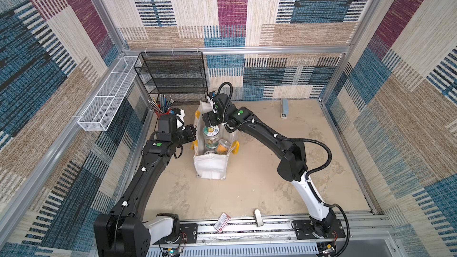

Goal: Take out the seed jars from the canvas bag
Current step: Pick up the seed jar from the canvas bag.

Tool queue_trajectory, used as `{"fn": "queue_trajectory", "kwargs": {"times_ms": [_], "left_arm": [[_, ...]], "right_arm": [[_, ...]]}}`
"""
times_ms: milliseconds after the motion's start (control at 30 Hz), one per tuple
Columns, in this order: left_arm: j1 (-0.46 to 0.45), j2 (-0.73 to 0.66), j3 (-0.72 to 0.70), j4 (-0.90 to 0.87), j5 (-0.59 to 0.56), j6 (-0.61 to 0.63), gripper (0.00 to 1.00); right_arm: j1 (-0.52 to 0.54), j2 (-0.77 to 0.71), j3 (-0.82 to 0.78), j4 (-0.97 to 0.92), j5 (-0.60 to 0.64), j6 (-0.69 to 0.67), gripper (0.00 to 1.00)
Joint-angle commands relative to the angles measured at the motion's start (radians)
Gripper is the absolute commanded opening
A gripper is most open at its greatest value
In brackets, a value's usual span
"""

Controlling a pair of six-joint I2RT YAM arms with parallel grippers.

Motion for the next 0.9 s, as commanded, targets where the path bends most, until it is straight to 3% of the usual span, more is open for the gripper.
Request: {"fn": "queue_trajectory", "kwargs": {"times_ms": [0,867], "left_arm": [[0.001,-0.005,0.001,0.041,0.003,-0.006,0.00],[0.000,-0.001,-0.025,0.087,0.058,-0.044,0.00]], "right_arm": [[0.003,0.007,-0.001,-0.042,0.057,0.021,0.99],[0.013,0.075,0.017,0.035,0.094,0.075,0.97]]}}
